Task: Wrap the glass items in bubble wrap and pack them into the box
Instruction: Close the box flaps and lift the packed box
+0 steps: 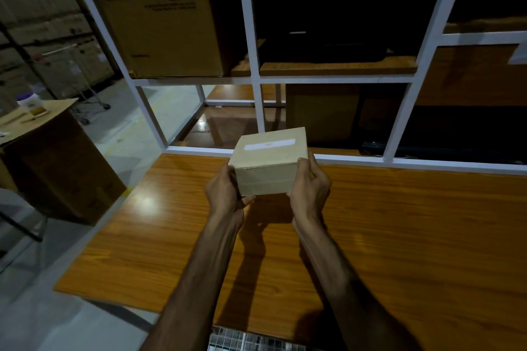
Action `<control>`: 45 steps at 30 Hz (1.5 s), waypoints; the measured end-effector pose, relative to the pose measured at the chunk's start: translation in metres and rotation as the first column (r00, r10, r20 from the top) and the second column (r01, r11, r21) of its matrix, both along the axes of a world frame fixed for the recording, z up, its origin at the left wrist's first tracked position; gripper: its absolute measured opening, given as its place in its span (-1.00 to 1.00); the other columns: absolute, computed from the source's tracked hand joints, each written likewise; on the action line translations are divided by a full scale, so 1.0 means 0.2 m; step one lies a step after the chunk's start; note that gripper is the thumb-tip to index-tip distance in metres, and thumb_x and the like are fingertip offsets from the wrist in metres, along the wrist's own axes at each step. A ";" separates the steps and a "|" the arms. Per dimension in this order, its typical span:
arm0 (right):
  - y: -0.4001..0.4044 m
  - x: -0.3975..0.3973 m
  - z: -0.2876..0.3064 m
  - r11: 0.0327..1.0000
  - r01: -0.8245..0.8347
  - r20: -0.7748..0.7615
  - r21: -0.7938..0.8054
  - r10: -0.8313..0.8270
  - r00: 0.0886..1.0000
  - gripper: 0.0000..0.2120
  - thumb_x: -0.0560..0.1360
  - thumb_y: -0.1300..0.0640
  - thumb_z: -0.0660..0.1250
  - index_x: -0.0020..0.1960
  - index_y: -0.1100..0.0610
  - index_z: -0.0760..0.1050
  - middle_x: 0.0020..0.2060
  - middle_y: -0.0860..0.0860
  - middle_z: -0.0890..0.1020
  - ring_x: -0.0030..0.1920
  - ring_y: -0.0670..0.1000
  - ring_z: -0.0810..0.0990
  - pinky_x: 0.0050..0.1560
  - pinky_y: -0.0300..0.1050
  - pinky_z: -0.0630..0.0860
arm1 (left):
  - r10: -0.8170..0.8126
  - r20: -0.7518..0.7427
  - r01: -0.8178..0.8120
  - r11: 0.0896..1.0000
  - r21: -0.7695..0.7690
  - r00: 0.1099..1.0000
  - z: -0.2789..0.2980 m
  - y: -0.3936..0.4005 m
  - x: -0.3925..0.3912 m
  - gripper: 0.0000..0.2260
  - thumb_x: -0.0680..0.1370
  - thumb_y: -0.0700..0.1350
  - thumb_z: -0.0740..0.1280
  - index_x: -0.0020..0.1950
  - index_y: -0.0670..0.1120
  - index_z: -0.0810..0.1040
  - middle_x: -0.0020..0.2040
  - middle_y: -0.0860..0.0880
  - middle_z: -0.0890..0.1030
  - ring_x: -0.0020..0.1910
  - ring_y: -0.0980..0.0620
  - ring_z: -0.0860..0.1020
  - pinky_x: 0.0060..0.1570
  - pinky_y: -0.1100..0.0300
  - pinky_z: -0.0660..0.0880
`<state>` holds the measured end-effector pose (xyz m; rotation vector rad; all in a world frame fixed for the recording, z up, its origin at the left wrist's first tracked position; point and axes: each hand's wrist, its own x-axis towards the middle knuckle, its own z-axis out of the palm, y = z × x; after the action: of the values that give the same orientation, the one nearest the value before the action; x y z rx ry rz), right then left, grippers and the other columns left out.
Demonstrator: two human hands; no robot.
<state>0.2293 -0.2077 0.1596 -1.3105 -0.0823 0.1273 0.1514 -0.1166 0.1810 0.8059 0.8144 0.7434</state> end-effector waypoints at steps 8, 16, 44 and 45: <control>-0.03 0.00 0.04 0.999 0.050 0.084 0.006 -0.050 0.995 -0.56 0.69 0.06 0.27 0.55 0.01 0.41 0.36 0.05 0.57 0.19 -0.06 0.61 -0.14 -0.33 0.64 | -0.055 0.048 0.058 0.996 -0.067 0.997 -0.04 0.02 0.03 -0.81 0.64 -0.03 0.41 0.18 -0.10 0.63 0.23 -0.15 0.65 0.18 -0.28 0.64 0.09 -0.31 0.66; -0.05 -0.12 0.10 0.987 0.137 0.262 -0.087 -0.110 0.959 -0.54 0.65 -0.01 0.36 0.53 -0.01 0.46 0.53 -0.06 0.33 0.33 -0.36 0.30 0.13 -0.20 0.65 | -0.068 0.231 0.113 0.976 -0.186 0.970 -0.09 0.04 0.06 -0.69 0.63 -0.02 0.39 0.33 -0.12 0.62 0.33 -0.12 0.63 0.30 -0.36 0.59 0.31 -0.37 0.53; -0.14 -0.03 0.11 0.980 0.116 0.045 0.160 -0.125 0.991 -0.63 0.62 0.07 0.42 0.42 0.00 0.55 0.30 -0.12 0.43 0.25 -0.15 0.55 0.07 -0.21 0.67 | 0.059 0.008 -0.058 0.996 -0.066 0.998 0.06 -0.13 0.09 -0.75 0.56 -0.08 0.52 0.21 -0.01 0.61 0.18 -0.12 0.61 0.19 -0.27 0.60 0.01 -0.09 0.71; -0.14 -0.03 0.10 0.979 0.118 0.024 0.169 -0.124 0.992 -0.63 0.61 0.07 0.43 0.41 -0.02 0.55 0.29 -0.12 0.42 0.25 -0.15 0.54 0.07 -0.22 0.67 | 0.065 0.007 -0.064 0.995 -0.071 0.998 0.06 -0.14 0.10 -0.76 0.53 -0.10 0.54 0.17 0.00 0.61 0.16 -0.13 0.59 0.20 -0.26 0.59 0.07 -0.11 0.70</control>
<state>0.2237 -0.2355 0.1789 -1.1469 -0.0414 -0.0059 0.1715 -0.1452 0.1928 0.7146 0.8572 0.7709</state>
